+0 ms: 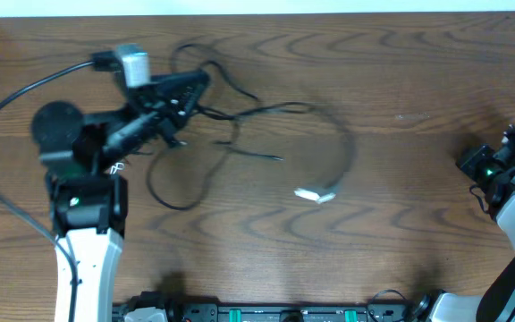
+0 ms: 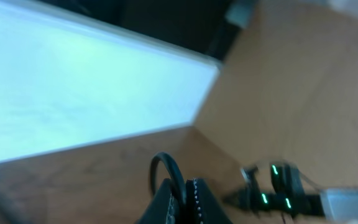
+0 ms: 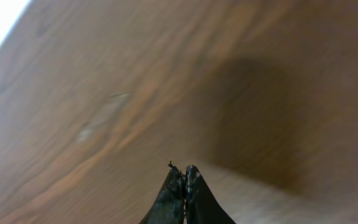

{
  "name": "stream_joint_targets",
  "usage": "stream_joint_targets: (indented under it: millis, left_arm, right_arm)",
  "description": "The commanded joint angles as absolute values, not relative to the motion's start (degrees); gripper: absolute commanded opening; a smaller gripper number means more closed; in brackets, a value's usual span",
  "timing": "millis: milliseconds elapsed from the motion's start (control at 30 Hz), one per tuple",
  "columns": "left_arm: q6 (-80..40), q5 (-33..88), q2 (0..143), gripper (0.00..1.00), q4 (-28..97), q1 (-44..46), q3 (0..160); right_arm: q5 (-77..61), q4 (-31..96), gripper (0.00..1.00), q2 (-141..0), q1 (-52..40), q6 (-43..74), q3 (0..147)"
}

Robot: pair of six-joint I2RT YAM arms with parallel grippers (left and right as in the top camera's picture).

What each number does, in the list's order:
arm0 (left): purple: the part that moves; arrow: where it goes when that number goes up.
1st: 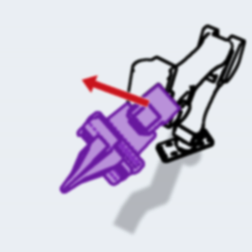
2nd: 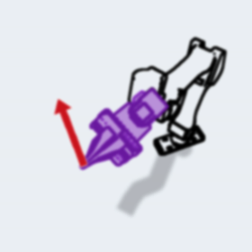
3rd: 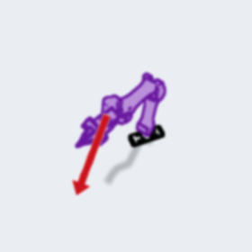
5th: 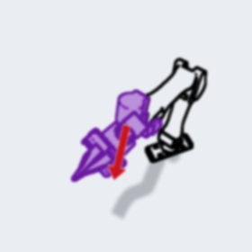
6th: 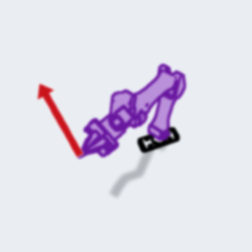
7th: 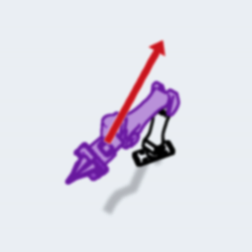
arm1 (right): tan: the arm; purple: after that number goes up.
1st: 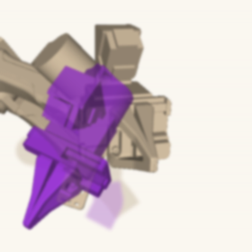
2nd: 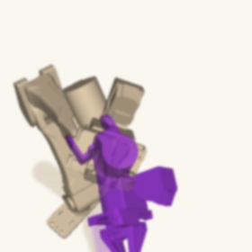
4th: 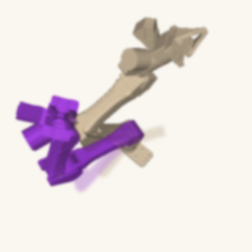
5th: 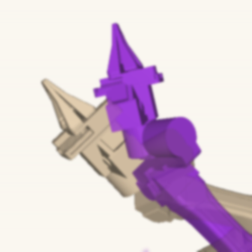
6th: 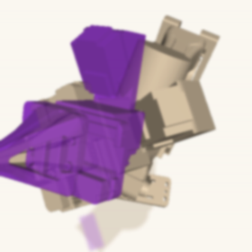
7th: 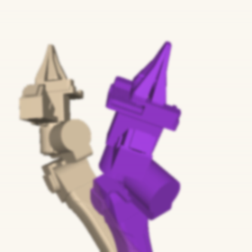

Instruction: Untangle cables

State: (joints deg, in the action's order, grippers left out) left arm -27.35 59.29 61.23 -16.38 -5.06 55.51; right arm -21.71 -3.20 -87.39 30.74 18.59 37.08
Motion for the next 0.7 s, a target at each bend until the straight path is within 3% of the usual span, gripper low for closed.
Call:
stream_joint_targets:
  millis: [0, 67, 167, 367, 533, 667]
  left_arm:
    - [-35.14, 55.75, 60.05, 0.07, -16.75, -6.44, 55.72]
    - [-36.67, 56.12, 60.36, 0.07, -16.6, -5.08, 55.72]
    - [-37.47, 55.72, 61.28, 0.08, -17.41, -1.15, 55.72]
    - [-41.87, 45.93, 63.79, 0.07, -28.05, 12.38, 55.72]
    - [-43.22, 30.98, 68.25, 0.08, -41.1, 25.17, 56.84]
    - [-43.16, 25.1, 75.26, 0.07, -42.96, 32.18, 61.98]
  right_arm:
    - [-21.93, -3.62, 0.06, -87.39, 31.46, 17.69, 37.89]
    - [-33.15, -5.82, 0.19, -87.35, 31.38, 17.61, 37.89]
    - [-46.04, -9.96, 0.23, -87.07, 30.72, 17.52, 37.89]
    - [-46.94, -10.13, 0.31, -83.64, 25.74, 17.52, 37.89]
    - [-45.32, -7.44, 0.32, -78.65, 23.79, 17.5, 37.89]
    - [-44.95, -4.71, 0.33, -74.52, 23.79, 16.86, 37.89]
